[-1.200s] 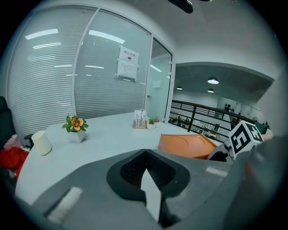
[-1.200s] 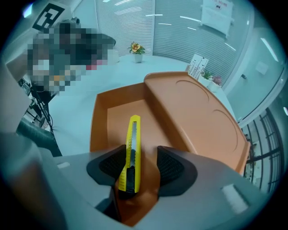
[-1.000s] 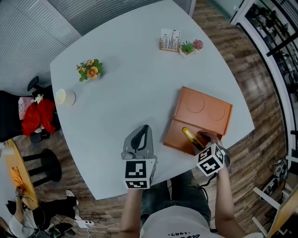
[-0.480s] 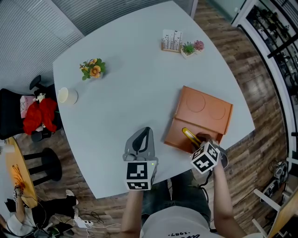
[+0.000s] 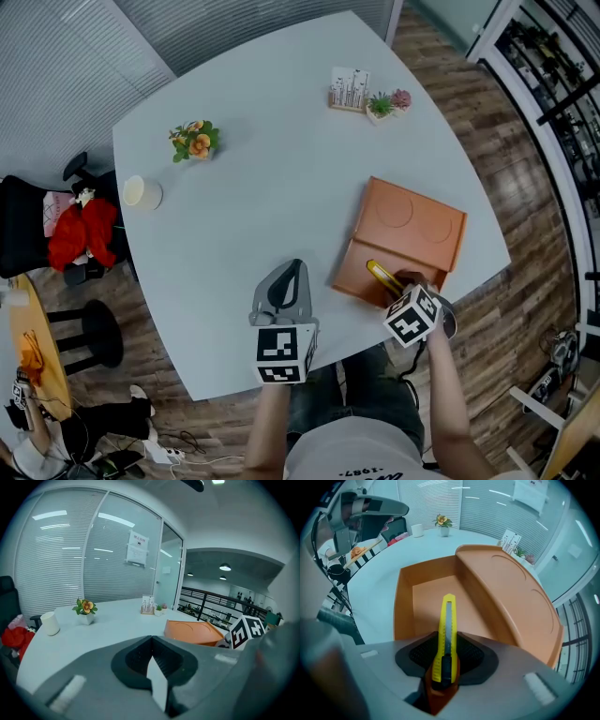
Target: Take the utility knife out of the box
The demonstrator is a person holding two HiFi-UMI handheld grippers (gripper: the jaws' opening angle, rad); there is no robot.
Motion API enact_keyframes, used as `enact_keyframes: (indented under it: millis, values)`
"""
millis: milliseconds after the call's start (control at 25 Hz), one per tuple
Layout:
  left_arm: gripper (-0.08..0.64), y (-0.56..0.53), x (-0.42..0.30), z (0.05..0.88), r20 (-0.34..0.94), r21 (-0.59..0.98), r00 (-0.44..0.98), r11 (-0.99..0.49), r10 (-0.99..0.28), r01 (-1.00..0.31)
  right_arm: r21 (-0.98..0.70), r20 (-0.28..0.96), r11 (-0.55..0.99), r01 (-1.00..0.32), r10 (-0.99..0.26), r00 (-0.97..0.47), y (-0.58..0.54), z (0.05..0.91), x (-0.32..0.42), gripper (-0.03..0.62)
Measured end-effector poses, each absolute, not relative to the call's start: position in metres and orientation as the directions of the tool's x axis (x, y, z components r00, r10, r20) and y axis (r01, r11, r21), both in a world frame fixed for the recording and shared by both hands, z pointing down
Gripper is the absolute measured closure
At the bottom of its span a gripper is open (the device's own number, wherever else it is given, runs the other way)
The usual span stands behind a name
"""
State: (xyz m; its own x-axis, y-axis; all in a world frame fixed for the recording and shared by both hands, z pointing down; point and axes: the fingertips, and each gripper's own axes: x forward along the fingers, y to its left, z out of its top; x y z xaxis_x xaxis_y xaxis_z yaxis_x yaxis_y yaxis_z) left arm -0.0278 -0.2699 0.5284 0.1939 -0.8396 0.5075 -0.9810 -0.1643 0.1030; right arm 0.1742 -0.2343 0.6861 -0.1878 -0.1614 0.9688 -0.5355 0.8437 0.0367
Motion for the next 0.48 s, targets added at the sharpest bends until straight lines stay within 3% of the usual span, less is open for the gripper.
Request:
enact_keyframes:
  millis: [480]
  values:
    - [0.56, -0.267, -0.033, 0.509, 0.472, 0.127, 0.197, -0.154, -0.859, -0.98, 0.04, 0.931, 0.773, -0.633, -0.259, -0.258, -0.251, 0.653, 0.172, 0.439]
